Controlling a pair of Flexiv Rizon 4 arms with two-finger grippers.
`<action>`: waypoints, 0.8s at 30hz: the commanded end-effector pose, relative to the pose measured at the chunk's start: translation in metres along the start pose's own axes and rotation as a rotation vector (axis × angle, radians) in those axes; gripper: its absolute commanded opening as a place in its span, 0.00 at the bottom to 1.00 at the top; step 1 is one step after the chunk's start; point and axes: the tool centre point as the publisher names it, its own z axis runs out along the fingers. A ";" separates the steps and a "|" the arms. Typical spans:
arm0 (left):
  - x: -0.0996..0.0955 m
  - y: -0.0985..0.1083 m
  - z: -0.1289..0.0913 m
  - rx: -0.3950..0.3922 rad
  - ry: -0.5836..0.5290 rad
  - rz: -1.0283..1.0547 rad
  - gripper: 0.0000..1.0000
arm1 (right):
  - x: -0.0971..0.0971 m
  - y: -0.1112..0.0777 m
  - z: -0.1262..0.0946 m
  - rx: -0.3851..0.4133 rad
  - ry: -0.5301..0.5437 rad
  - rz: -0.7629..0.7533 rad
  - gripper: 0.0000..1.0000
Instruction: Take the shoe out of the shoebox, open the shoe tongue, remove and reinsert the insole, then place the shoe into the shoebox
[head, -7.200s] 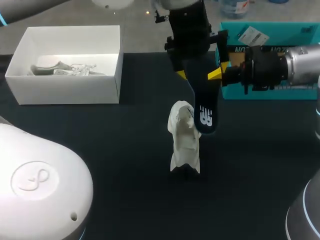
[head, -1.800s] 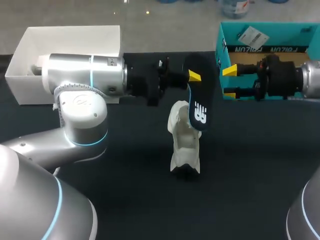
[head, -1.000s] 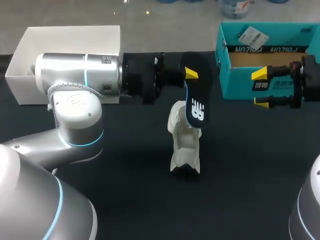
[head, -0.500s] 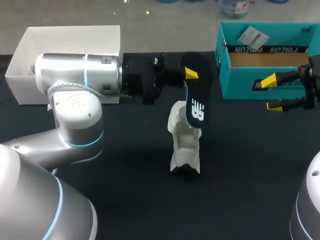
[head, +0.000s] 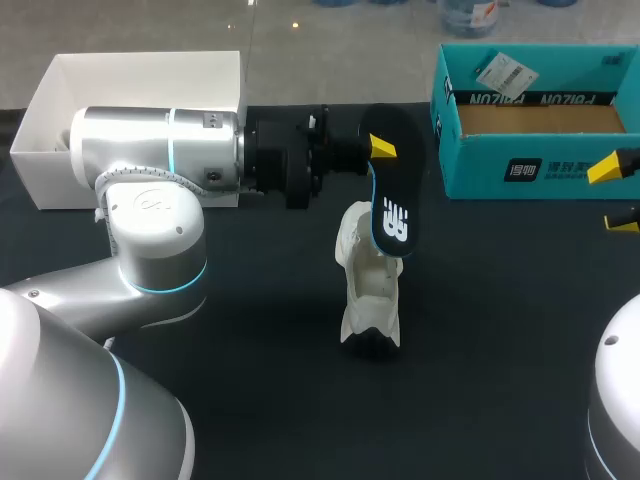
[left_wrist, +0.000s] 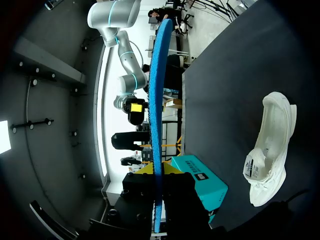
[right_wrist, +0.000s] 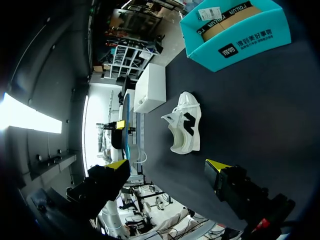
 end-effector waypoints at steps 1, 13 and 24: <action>0.000 0.000 0.001 -0.002 -0.001 0.001 0.00 | 0.002 -0.010 -0.007 -0.025 -0.008 0.003 1.00; 0.000 0.000 0.001 -0.002 -0.001 0.001 0.00 | 0.002 -0.008 -0.006 -0.031 -0.007 0.002 1.00; 0.000 0.000 0.001 -0.002 -0.001 0.001 0.00 | 0.002 -0.008 -0.006 -0.031 -0.007 0.002 1.00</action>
